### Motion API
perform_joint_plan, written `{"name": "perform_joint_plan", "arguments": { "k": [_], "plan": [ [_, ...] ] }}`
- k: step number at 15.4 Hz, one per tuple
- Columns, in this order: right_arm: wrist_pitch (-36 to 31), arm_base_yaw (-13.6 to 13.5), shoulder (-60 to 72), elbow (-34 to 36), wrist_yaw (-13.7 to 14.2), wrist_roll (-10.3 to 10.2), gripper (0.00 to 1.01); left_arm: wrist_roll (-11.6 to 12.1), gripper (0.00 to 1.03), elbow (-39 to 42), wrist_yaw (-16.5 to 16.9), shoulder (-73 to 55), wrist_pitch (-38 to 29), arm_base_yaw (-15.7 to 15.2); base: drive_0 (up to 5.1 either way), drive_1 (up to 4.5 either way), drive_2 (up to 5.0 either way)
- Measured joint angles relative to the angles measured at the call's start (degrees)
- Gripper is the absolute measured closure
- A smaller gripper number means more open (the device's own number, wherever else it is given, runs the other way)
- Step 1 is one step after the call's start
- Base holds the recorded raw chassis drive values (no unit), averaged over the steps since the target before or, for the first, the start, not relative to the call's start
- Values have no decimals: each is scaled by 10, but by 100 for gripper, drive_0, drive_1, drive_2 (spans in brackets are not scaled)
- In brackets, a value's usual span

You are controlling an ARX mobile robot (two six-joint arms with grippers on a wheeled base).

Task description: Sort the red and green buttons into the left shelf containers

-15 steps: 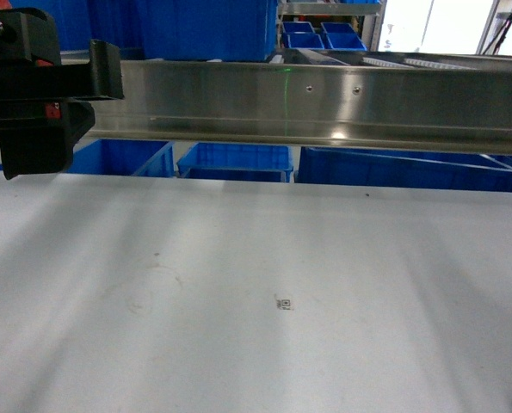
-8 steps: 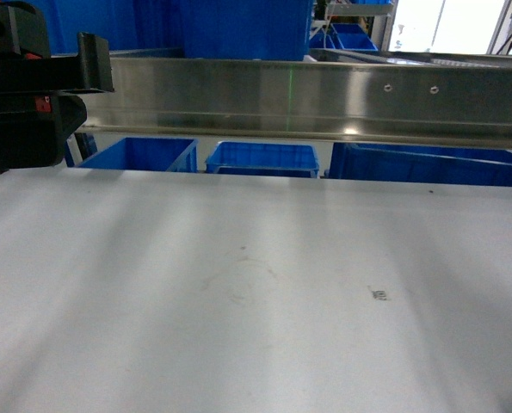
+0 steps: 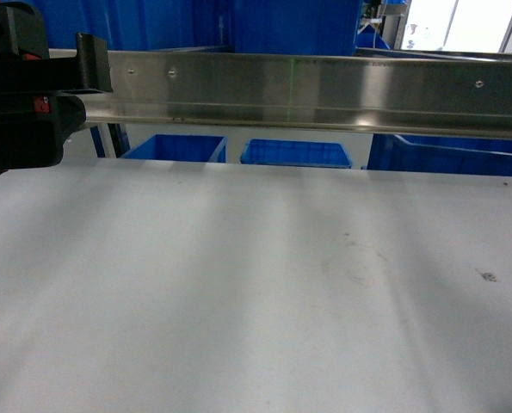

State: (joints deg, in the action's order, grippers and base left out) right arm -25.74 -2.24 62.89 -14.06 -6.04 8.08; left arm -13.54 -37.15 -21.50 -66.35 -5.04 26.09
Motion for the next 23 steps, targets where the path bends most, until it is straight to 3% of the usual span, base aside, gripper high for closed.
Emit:
{"name": "perform_joint_plan", "arguments": {
  "k": [23],
  "plan": [
    [-1, 0, -1, 0, 0, 0, 75, 0, 59, 0, 0, 1, 0, 0, -483, 127, 353]
  ]
}}
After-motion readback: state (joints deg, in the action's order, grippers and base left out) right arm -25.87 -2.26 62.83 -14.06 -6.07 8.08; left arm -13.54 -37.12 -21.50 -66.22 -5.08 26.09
